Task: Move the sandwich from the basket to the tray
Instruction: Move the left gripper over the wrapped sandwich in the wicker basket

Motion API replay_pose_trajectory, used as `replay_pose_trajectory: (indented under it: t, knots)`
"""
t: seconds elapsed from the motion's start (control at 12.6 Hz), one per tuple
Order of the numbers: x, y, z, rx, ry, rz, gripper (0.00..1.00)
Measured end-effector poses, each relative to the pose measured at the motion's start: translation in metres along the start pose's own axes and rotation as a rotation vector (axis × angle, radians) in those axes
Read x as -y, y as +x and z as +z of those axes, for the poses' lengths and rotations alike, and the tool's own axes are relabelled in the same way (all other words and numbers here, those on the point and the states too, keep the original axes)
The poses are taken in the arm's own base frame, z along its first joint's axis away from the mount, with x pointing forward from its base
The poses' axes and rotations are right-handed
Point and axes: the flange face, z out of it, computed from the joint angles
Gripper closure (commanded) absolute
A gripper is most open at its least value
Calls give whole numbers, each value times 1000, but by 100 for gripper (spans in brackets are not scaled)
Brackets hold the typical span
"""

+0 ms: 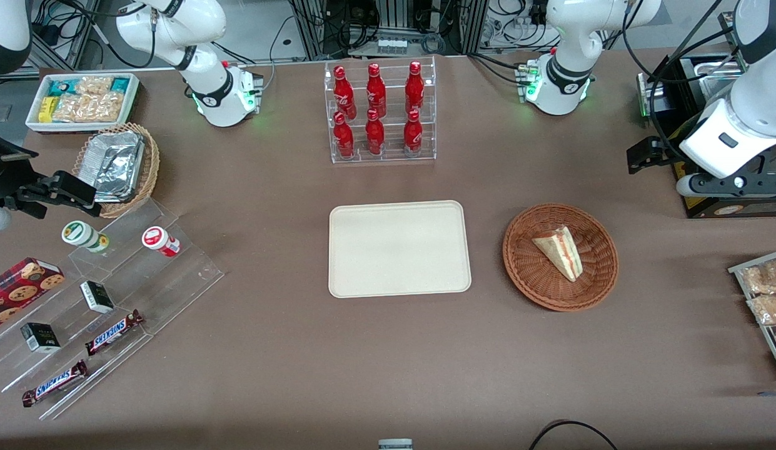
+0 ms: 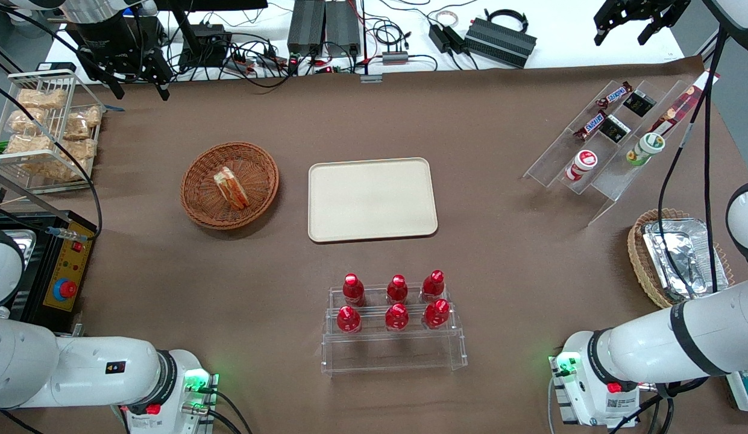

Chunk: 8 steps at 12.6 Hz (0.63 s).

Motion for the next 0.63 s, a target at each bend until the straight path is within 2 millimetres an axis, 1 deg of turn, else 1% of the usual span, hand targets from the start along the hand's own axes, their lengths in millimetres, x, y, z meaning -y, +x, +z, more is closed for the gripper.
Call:
replay_pose_trajectory:
  t: [0.32, 0.48, 0.63]
  knots:
    - [-1, 6, 9, 12, -1, 30, 0]
    - [-3, 15, 27, 13, -1, 38, 0]
    - [-6, 23, 54, 33, -1, 43, 0]
